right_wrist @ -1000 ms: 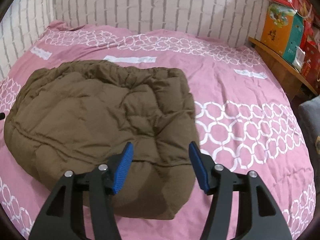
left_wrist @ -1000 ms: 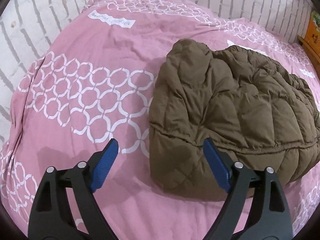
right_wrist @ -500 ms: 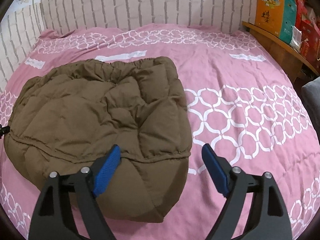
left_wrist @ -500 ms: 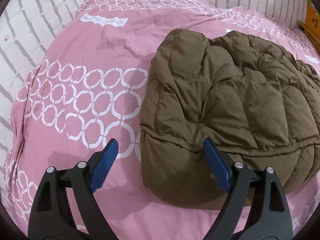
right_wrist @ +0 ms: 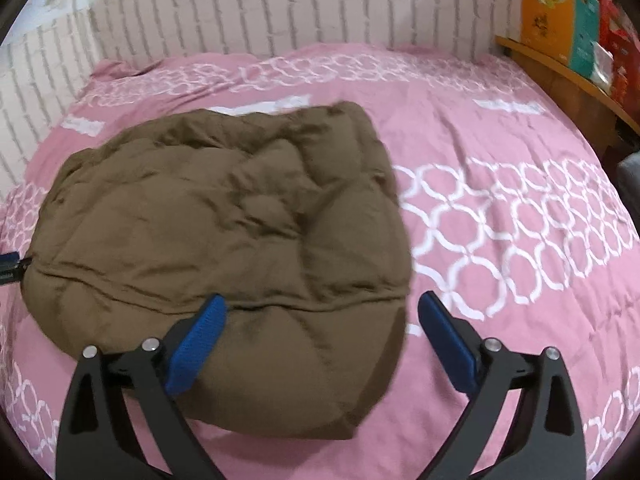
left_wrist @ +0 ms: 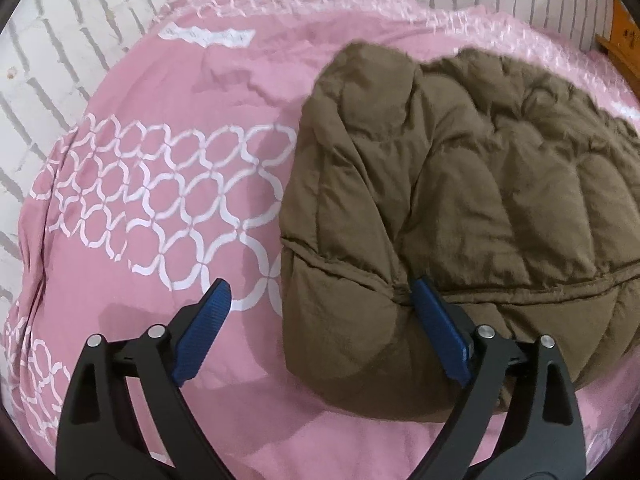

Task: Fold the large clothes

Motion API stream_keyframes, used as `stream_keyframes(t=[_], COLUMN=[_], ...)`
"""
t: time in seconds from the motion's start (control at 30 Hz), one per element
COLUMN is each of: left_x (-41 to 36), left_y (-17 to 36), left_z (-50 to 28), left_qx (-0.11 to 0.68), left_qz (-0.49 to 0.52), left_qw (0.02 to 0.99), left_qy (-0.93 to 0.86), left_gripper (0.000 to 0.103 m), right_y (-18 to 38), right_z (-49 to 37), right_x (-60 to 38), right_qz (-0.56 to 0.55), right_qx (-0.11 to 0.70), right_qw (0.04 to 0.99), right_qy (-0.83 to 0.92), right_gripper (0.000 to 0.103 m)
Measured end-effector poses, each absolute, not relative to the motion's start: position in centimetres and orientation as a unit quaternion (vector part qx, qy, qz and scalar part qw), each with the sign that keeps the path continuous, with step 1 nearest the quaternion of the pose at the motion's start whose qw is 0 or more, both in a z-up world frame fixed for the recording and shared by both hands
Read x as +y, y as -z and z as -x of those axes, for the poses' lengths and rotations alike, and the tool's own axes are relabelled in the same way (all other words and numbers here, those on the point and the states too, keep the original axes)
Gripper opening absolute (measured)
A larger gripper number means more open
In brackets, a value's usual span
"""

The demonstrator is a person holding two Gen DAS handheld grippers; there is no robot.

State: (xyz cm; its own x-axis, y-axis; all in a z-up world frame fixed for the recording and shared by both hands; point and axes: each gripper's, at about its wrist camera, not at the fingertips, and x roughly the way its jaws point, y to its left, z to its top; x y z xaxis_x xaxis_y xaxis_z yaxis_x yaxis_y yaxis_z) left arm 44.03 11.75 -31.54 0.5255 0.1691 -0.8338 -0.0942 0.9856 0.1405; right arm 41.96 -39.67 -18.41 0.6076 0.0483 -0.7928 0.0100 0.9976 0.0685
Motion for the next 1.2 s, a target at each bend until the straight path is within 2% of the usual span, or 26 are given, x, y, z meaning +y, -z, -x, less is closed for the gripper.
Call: stream_keyframes(t=[0.07, 0.2, 0.63, 0.73, 0.83, 0.97, 1.2], left_x=[11.5, 10.7, 12.6, 12.2, 12.0, 12.4, 13.1], left_y=[31.4, 32.5, 32.0, 32.6, 32.4, 31.7, 34.0], left_z=[-43.7, -43.4, -38.7, -38.2, -37.6, -39.0, -41.6], left_qx=[0.475, 0.469, 0.434, 0.426, 0.433, 0.443, 0.477], left_qz=[-0.037, -0.056, 0.014, 0.002, -0.024, 0.0, 0.012], left_qw=[0.876, 0.878, 0.896, 0.901, 0.898, 0.894, 0.878], left_qy=[-0.074, -0.083, -0.089, -0.083, -0.076, -0.061, -0.048], left_gripper=[0.092, 0.1, 0.1, 0.1, 0.1, 0.1, 0.1], right_y=[19.3, 21.0, 18.5, 18.7, 19.3, 20.4, 22.2], right_z=[-42.4, -42.4, -41.1, -41.0, -41.4, -42.0, -42.8], right_x=[-38.9, -39.0, -36.3, -35.8, -36.6, -38.3, -39.6], right_qz=[0.001, -0.009, 0.129, 0.147, 0.117, 0.045, -0.025], right_qx=[0.453, 0.462, 0.402, 0.394, 0.405, 0.424, 0.462], right_qw=[0.892, 0.887, 0.903, 0.903, 0.903, 0.902, 0.886], right_qy=[0.0, 0.0, 0.079, 0.087, 0.08, 0.063, 0.039], right_gripper=[0.101, 0.101, 0.101, 0.101, 0.101, 0.101, 0.101])
